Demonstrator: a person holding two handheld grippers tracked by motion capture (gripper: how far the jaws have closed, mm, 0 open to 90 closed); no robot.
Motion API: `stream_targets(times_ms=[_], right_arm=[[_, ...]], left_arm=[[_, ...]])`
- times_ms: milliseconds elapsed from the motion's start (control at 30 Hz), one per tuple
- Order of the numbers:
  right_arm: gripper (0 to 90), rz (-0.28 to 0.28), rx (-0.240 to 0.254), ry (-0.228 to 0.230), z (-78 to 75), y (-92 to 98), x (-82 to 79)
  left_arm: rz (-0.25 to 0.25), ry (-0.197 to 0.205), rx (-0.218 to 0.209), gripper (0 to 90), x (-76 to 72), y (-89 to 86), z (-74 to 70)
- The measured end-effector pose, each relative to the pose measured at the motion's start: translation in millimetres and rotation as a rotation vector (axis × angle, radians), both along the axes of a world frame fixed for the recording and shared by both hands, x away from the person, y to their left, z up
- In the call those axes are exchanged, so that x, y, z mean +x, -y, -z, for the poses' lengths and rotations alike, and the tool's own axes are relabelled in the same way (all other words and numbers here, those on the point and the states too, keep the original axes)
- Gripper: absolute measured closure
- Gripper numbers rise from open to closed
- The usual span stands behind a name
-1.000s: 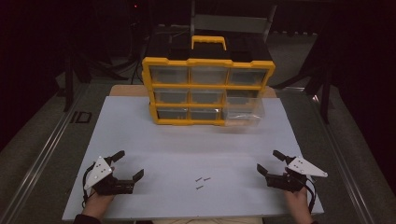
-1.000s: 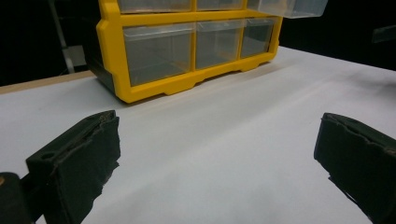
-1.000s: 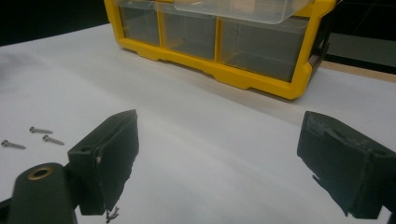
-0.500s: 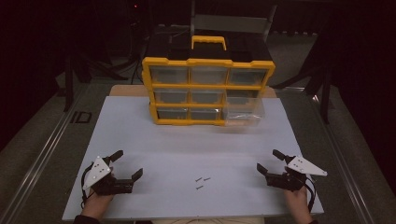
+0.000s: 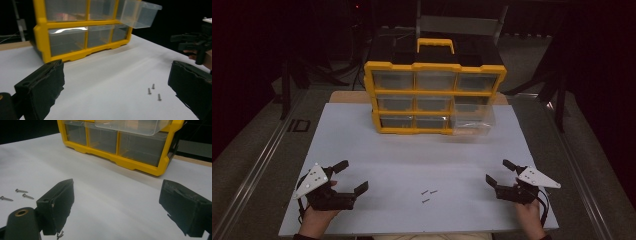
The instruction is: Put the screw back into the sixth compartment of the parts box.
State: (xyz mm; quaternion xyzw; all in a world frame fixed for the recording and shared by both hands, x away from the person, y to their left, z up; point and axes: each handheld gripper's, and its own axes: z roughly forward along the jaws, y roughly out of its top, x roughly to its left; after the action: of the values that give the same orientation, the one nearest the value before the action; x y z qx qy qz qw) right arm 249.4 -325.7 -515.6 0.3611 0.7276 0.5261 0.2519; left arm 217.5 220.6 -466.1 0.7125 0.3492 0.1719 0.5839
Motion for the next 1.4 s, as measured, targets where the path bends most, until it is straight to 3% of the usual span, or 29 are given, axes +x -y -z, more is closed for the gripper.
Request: stream_targets(times_ms=[100,200,433,467,667,767,1000,1200,1400], right_arm=[[12.7,-0.002,-0.001,-0.004,0.0,-0.4,0.7],[12.8,-0.004,0.002,-0.006,0.3,-1.0,1.6],[12.8,-0.012,-0.003,-0.01,1.0,-2.4,2.0],[12.8,-0.014,-0.005,-0.01,0.9,-3.0,1.9],[12.8,-0.013,-0.003,-0.009,0.4,-2.4,1.4],[12.7,-0.016,-0.003,-0.01,0.5,-2.6,1.3],[12.8,-0.021,-0.001,-0.006,-0.3,-3.0,0.4],[12.8,-0.026,0.001,-0.007,-0.2,-3.1,0.4],[13.0,-0.032,0.0,-0.008,-0.3,-3.9,0.2]], left_arm=[[0.028,0.008,-0.012,2.5,0.6,6.5,-9.4],[0.051,0.034,0.018,2.5,4.3,15.3,-16.5],[0.148,-0.005,0.029,4.7,15.9,38.3,-28.2],[0.163,0.0,0.057,4.6,18.9,44.8,-29.8],[0.226,-0.008,0.13,4.7,26.1,68.8,-32.2],[0.25,-0.018,0.147,4.8,30.1,78.7,-29.8],[0.249,0.004,0.171,6.1,39.3,97.2,-21.4],[0.299,-0.073,0.211,9.0,46.6,111.0,-14.0],[0.344,-0.115,0.277,16.0,50.3,125.6,-4.8]])
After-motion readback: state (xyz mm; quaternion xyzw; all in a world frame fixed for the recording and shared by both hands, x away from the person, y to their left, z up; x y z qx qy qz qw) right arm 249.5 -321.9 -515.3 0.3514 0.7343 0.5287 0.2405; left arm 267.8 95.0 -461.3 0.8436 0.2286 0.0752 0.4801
